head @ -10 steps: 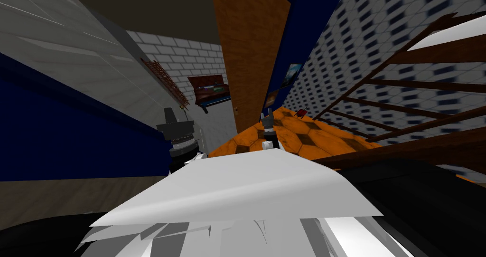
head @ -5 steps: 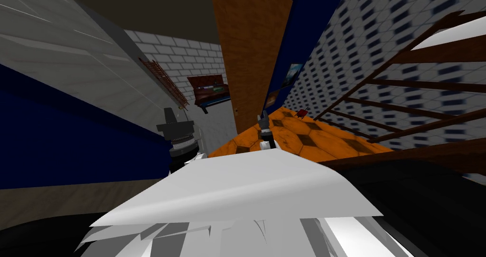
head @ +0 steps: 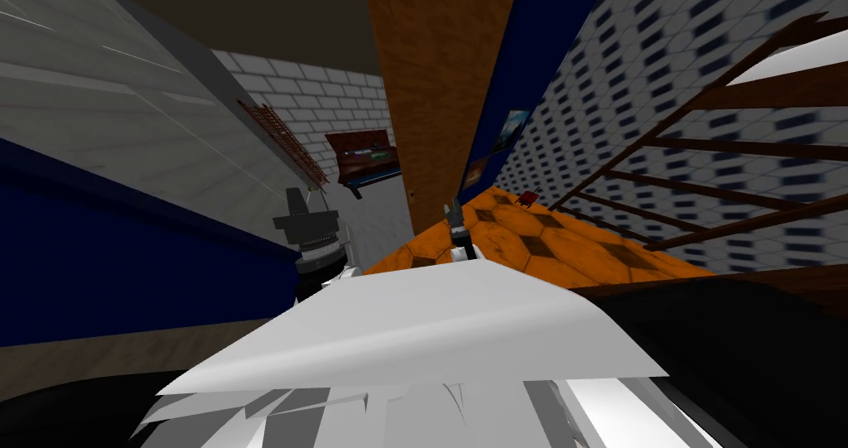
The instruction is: Push the door open
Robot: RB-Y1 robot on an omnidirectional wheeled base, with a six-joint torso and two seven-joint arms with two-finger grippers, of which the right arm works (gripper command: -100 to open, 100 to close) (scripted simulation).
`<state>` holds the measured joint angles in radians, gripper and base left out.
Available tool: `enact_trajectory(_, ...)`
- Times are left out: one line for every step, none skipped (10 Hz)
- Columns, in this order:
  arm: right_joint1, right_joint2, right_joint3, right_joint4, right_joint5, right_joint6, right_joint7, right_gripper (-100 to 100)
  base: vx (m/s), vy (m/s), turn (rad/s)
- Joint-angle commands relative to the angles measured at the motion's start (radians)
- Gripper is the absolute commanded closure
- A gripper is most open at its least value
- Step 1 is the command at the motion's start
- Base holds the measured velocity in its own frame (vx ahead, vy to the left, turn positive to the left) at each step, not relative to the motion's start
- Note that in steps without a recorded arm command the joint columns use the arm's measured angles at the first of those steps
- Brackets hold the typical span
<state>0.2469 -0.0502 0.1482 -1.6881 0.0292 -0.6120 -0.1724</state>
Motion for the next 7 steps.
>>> enact_trajectory(-0.026, -0.005, 0.015, 0.050, 0.007, -0.015, -0.005, -100, 0.068, 0.001, -0.008)
enact_trajectory(-0.026, -0.005, 0.015, 0.067, 0.007, -0.015, -0.005, -100, 0.052, -0.004, -0.002)
enact_trajectory(-0.042, -0.009, 0.025, 0.103, 0.012, -0.023, -0.007, -100, 0.052, -0.003, -0.006)
enact_trajectory(-0.059, -0.012, 0.036, 0.146, 0.017, -0.031, -0.010, -100, 0.085, 0.002, -0.006)
enact_trajectory(-0.075, -0.015, 0.046, 0.188, 0.022, -0.040, -0.013, -100, 0.096, -0.006, -0.008)
enact_trajectory(-0.091, -0.017, 0.057, 0.215, 0.026, -0.048, -0.016, -100, 0.102, -0.022, -0.008)
enact_trajectory(-0.091, -0.017, 0.057, 0.233, 0.026, -0.048, -0.016, -100, 0.070, -0.012, 0.002)
